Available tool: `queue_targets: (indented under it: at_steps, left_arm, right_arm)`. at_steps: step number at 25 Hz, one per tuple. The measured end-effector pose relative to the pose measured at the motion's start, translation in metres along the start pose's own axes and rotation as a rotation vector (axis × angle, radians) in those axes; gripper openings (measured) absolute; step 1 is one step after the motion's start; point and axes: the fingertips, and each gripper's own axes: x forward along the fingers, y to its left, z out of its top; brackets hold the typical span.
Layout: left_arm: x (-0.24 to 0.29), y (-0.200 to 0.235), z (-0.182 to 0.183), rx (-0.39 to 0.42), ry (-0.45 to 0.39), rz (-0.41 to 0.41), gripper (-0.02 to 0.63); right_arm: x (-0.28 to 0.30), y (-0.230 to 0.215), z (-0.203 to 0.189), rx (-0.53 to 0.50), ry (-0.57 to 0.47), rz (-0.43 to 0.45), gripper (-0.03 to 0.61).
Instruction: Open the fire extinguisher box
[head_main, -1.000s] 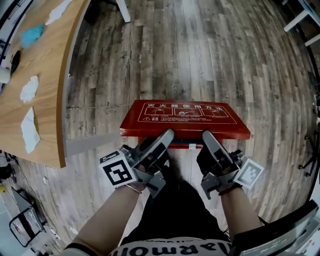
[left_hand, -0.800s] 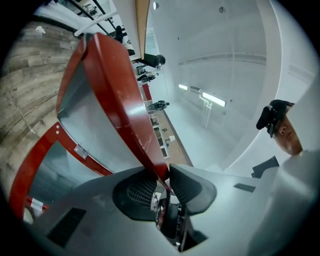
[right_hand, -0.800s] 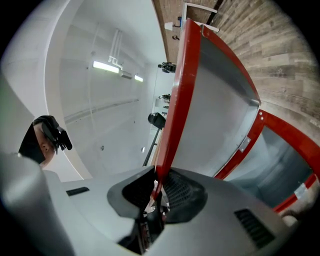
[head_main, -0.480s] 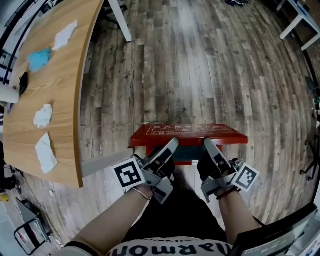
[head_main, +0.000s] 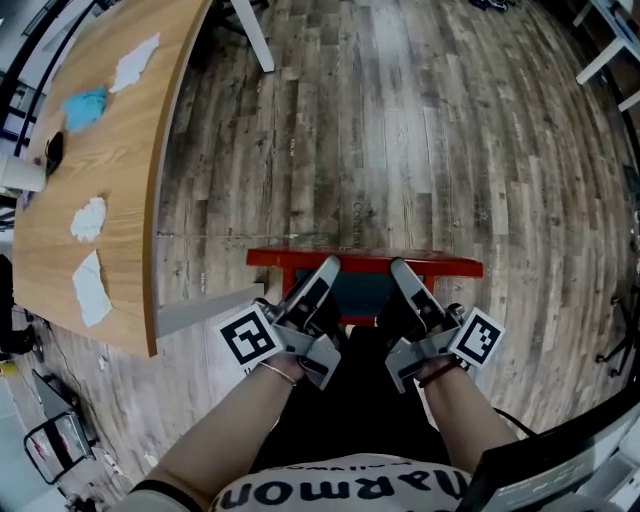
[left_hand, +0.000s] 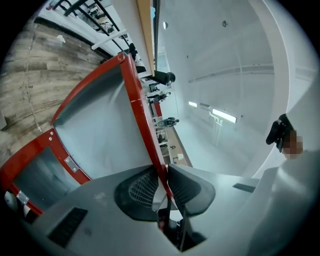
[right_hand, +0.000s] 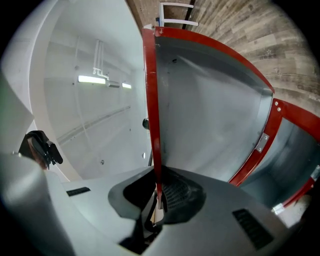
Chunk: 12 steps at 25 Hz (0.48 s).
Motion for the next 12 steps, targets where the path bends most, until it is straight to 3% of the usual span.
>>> queue_targets:
  at_steps: [6,12]
  left_arm:
    - [0.014,-0.002,0.013,-0.035,-0.068,0.030,0.051]
    - [0.029,-0.001,0.021,-0.036,-0.055,0.075,0.049]
  right_arm:
    - [0.016,-0.001,0.010,0.013,0.068,-0.031,0.034]
    - [0.026,-0.003,0.021,0.041,0.101,-0.038,0.033]
